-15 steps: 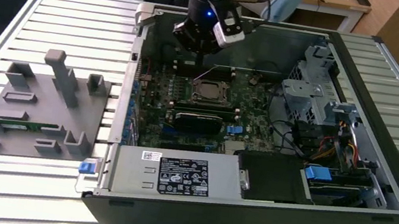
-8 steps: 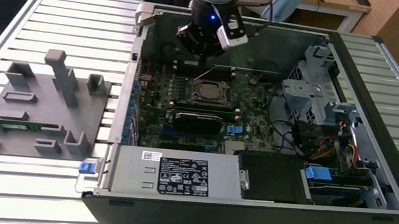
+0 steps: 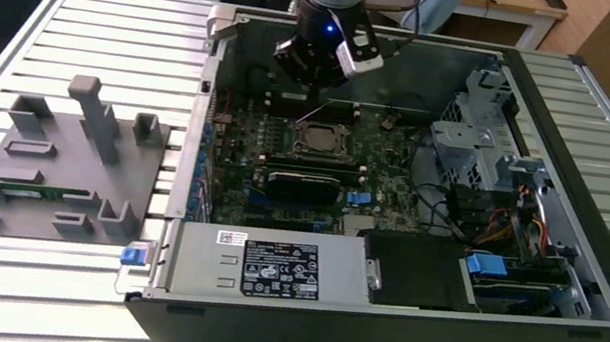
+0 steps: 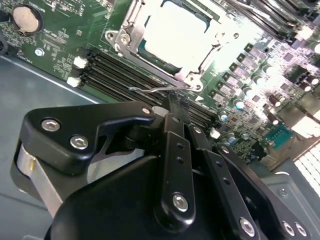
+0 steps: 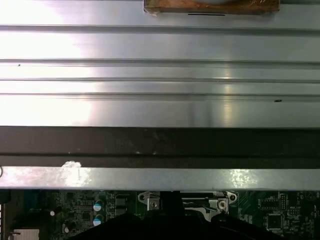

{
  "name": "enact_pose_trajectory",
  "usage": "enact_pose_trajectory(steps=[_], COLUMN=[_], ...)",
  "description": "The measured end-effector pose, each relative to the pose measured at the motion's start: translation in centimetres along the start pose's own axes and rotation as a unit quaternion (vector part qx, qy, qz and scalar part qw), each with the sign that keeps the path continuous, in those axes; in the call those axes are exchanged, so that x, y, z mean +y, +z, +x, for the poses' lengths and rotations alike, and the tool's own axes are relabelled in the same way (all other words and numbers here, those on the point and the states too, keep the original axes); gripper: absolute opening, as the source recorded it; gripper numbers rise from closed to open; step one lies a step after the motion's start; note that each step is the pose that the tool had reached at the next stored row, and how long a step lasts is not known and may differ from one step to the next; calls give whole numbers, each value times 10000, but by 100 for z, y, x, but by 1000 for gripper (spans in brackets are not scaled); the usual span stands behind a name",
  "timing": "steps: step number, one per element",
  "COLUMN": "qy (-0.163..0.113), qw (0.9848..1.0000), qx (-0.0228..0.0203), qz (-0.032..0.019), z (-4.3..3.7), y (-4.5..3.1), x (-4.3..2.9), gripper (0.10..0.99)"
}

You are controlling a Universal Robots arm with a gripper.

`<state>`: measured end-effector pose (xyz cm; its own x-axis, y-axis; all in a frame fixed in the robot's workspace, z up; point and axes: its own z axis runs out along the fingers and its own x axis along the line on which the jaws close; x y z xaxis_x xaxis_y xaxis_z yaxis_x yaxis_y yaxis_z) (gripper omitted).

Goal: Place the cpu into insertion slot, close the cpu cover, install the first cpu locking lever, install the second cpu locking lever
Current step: 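Install the first cpu locking lever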

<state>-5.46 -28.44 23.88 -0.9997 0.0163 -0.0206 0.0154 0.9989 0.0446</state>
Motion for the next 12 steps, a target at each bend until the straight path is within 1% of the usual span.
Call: enact_pose_trajectory(steps=[4,12], qy=[-1,-4], qw=[10000,10000], qx=[0,0], qz=[-1,-1], z=[-67,-146], y=[24,61], x=[16,17], gripper=[106,106])
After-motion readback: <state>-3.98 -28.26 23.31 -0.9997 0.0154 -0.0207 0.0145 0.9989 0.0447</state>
